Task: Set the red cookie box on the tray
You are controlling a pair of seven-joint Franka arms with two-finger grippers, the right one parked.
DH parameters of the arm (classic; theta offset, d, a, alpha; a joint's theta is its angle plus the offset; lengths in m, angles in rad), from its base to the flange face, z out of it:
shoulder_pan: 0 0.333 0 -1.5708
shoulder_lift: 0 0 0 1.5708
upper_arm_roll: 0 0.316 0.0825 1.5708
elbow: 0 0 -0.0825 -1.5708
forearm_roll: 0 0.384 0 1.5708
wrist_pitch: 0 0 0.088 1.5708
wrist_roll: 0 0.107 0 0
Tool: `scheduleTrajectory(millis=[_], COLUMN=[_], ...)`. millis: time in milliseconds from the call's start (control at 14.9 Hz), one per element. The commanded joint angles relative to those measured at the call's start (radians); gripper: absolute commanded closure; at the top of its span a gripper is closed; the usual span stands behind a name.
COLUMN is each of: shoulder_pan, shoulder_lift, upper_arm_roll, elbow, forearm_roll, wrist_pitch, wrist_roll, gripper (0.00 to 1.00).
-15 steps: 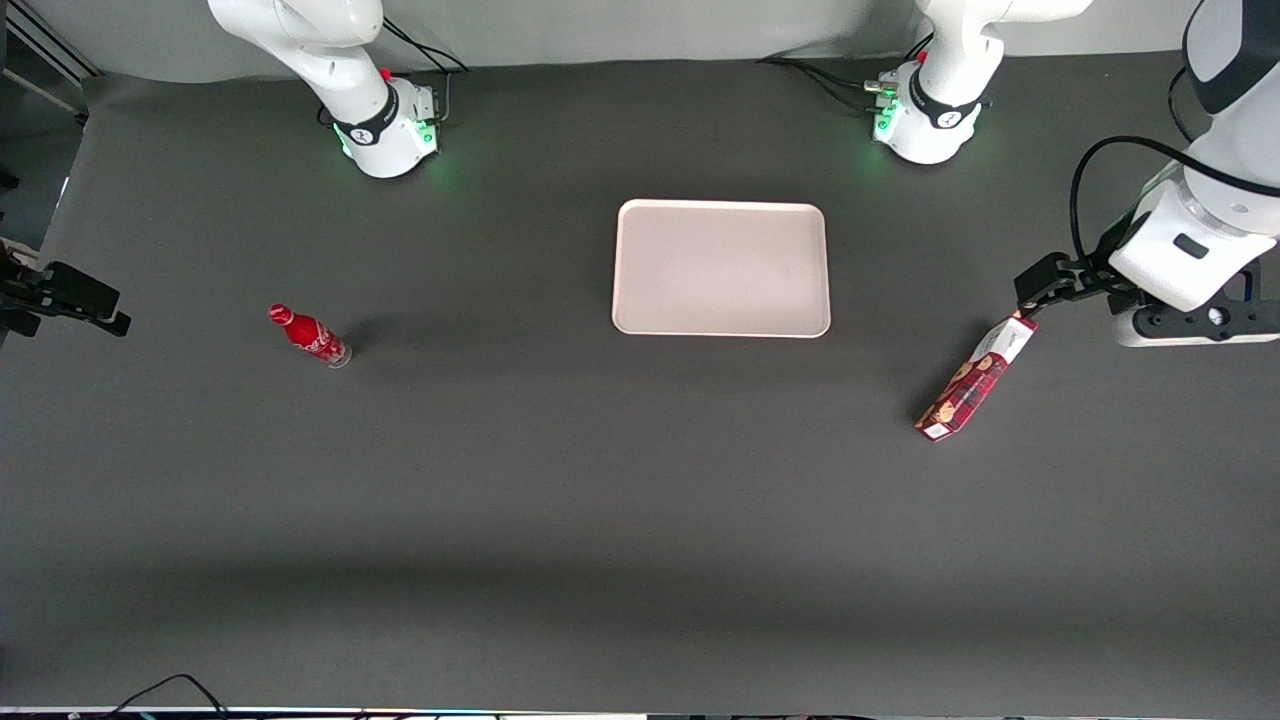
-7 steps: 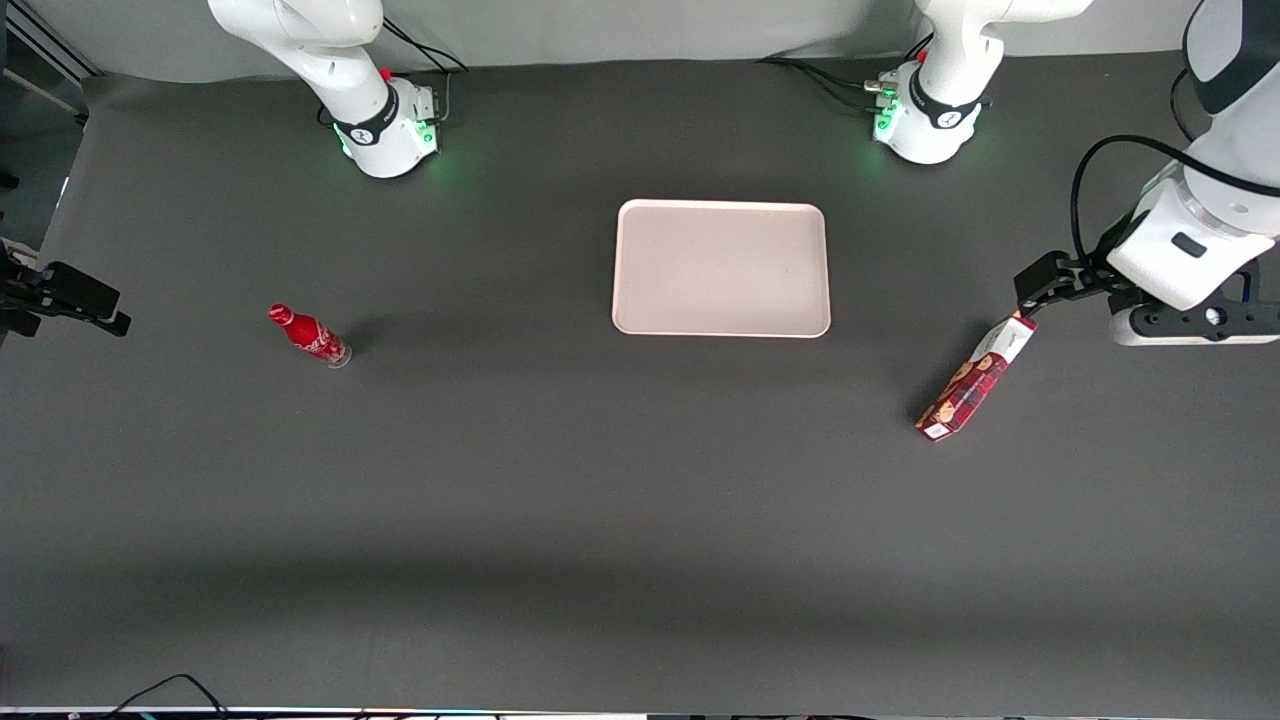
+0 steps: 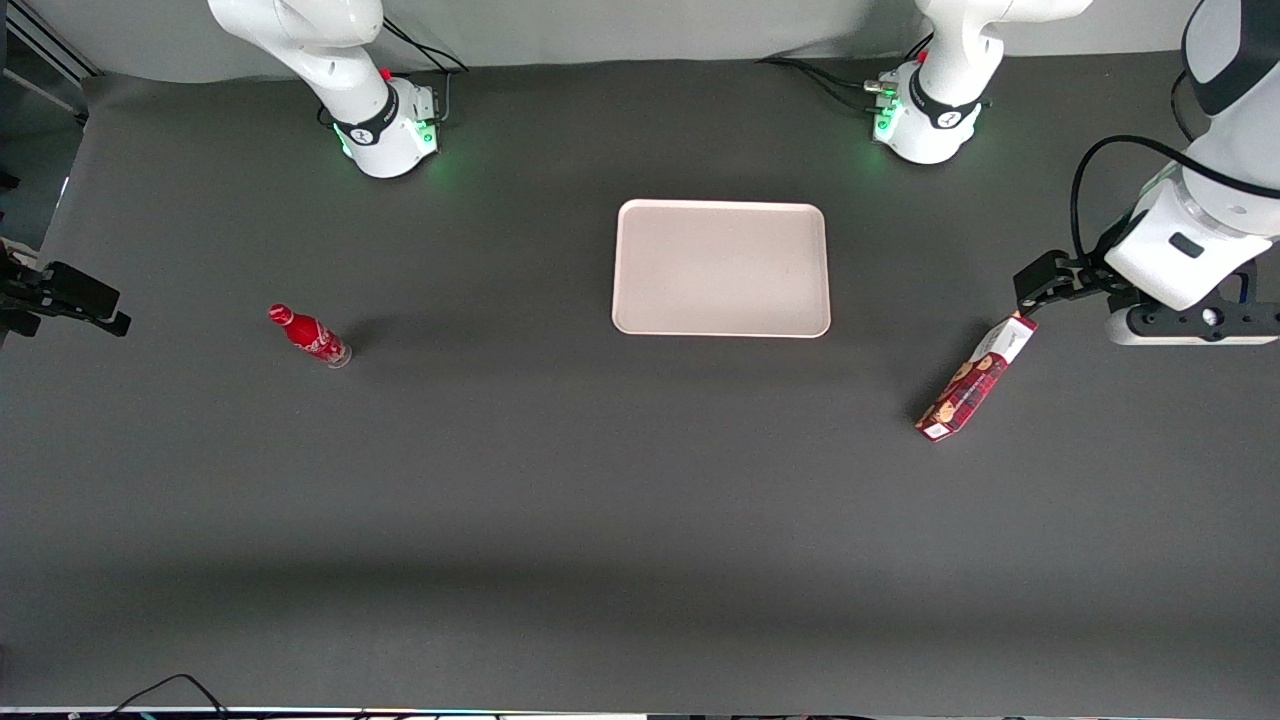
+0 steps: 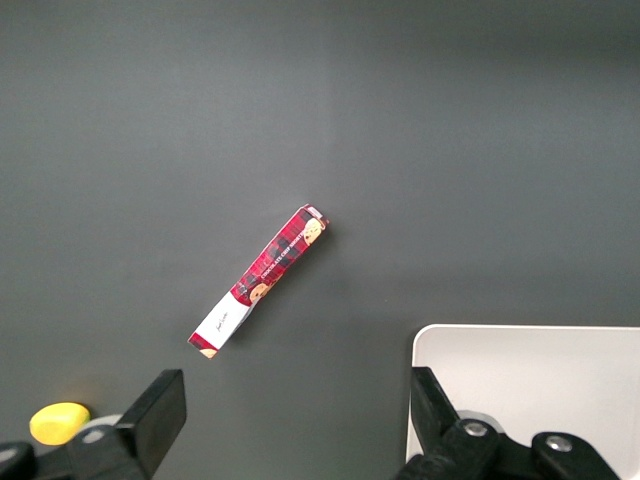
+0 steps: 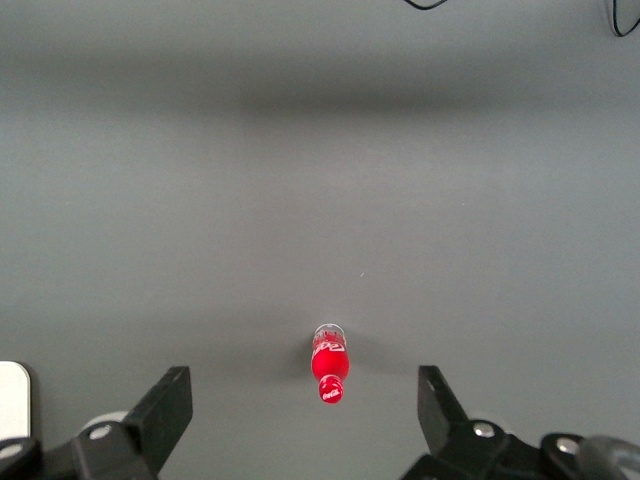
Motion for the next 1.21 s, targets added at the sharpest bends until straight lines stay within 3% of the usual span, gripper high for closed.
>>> scheduleTrajectory(millis=[0,134,670,1139], shoulder_pan=[-0.008,-0.010,0.008,0.016], shoulder_lift=[-0.010,-0.012,-0.010,-0.013], upper_arm_roll=[0.008,0.008,0.015,0.023], elbow=[-0.034,-0.051,-0.120,-0.296], forearm_roll=[0.013,0.042,0.043,0.045], wrist_pitch=[-0.008,-0.011,0.008,0.140], wrist_roll=[0.049,0.051,0.178,0.269], gripper=[0.00,0.00,0.00,0.00])
